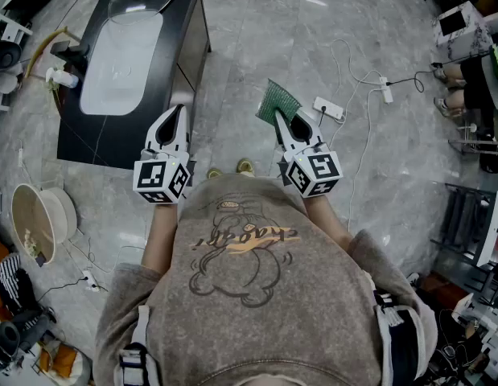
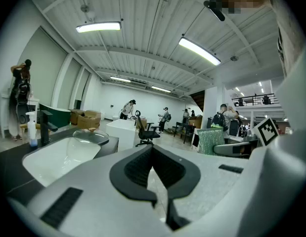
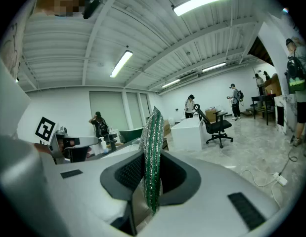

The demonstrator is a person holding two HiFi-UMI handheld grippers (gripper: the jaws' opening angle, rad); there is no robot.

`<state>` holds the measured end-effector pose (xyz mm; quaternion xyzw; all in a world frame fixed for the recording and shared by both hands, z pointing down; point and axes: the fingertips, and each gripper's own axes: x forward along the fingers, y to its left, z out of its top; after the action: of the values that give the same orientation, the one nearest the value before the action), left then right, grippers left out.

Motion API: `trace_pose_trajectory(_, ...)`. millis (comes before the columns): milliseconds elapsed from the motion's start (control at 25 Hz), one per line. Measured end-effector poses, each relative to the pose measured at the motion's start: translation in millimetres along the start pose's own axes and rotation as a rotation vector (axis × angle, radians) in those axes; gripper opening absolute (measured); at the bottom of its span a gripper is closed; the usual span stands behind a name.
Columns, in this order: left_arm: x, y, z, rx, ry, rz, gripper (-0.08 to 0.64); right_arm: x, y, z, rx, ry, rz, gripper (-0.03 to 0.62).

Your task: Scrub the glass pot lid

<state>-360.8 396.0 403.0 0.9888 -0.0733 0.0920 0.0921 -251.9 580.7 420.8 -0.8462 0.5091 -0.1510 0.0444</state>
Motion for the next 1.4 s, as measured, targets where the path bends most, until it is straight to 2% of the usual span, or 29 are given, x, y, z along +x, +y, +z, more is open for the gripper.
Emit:
trace_pose_trajectory(520,34,-21,-5,0.012,-0.010,0.056,0.009,9,-47,3,0.040,-0.018,0.072,0.086)
trace_pose_trajectory(720,54,-15,1,0.008,-0.011,0.079,0.009,31,-64,4,0.042,-0.001,0.087,0.086)
trace_pose_trajectory(1040,125,21,11,0.006,-0.016,0.071,0.009,98,-95,11,0.025,0.018,0.086,0.086)
trace_pose_trajectory(1400,241,110,45,-0.003,-0.007,0.062,0.009,237,-133,42,0.012,0.058,0.102,0.086)
